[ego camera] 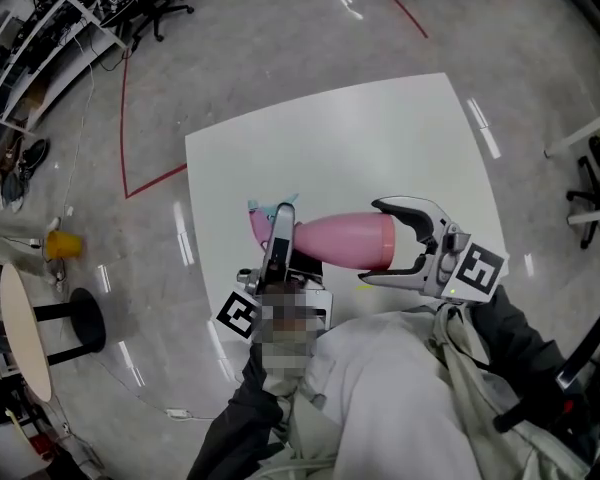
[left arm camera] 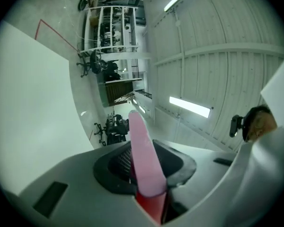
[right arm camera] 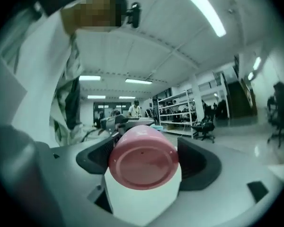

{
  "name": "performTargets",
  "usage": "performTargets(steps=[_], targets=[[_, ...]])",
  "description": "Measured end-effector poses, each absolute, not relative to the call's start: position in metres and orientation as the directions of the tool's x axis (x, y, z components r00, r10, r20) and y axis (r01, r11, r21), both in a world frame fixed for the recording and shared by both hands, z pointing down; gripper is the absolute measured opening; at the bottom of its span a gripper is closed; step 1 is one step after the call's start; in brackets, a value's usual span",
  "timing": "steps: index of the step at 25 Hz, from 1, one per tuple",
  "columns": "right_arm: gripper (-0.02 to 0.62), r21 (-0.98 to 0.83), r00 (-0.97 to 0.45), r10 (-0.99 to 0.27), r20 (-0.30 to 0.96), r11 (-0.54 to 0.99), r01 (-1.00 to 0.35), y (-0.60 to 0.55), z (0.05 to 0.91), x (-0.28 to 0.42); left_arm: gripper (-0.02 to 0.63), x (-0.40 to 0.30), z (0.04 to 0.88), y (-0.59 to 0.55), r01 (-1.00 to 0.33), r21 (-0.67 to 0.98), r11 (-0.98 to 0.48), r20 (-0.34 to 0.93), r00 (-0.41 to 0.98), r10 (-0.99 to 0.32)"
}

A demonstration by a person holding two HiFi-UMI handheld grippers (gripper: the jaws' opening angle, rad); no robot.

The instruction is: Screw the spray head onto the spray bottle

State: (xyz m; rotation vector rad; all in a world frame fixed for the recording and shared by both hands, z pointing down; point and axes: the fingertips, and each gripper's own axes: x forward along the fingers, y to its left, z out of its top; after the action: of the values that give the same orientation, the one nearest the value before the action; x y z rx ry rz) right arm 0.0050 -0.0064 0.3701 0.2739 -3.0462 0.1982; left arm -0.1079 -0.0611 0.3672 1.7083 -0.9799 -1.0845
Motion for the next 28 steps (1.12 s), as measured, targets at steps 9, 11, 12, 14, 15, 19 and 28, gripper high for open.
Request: performTargets(steps=[9,11,12,14,15,19,28], targets=[[0.405,-0.861,-0.950,-0.121,-0.287,0.467,0.201,-0.032,0.405,0.019,0.104,-0.084,0.328,-0.046,-0.380,0.681,-0.626,-0.423,0.495,-0.759],[0.404,-0.890,-0.937,-0.089,-0.339,0.355,0.288,-0.026,0.417,0.020,0.104,-0.074,0.324,-0.040,-0.394,0.602,-0.694,-0.435,0.567,-0.700],[0.404,-0.892,-0.931,-0.076,-0.356,0.324,0.315,-0.023,0.419,0.019,0.104,-0.071,0.324,-0.038,-0.392,0.583,-0.711,-0.434,0.590,-0.681],[0.404,-0.881,-0.923,-0.087,-0.374,0.344,0.325,-0.021,0.416,0.019,0.103,-0.073,0.325,-0.041,-0.387,0.605,-0.695,-0.429,0.577,-0.695],[0.404,-0.867,-0.921,-0.107,-0.374,0.392,0.307,-0.022,0.410,0.020,0.103,-0.079,0.327,-0.044,-0.380,0.645,-0.663,-0.430,0.537,-0.726],[0.403,-0.665,-0.951,-0.149,-0.269,0.744,0.072,-0.019,0.378,0.025,0.103,-0.123,0.343,-0.059,-0.243,0.842,-0.482,-0.414,0.282,-0.865],[0.405,0.362,-0.939,-0.307,0.156,0.902,-0.235,0.003,0.370,-0.004,0.103,-0.115,0.367,-0.065,-0.118,0.935,-0.335,-0.286,0.312,-0.906]])
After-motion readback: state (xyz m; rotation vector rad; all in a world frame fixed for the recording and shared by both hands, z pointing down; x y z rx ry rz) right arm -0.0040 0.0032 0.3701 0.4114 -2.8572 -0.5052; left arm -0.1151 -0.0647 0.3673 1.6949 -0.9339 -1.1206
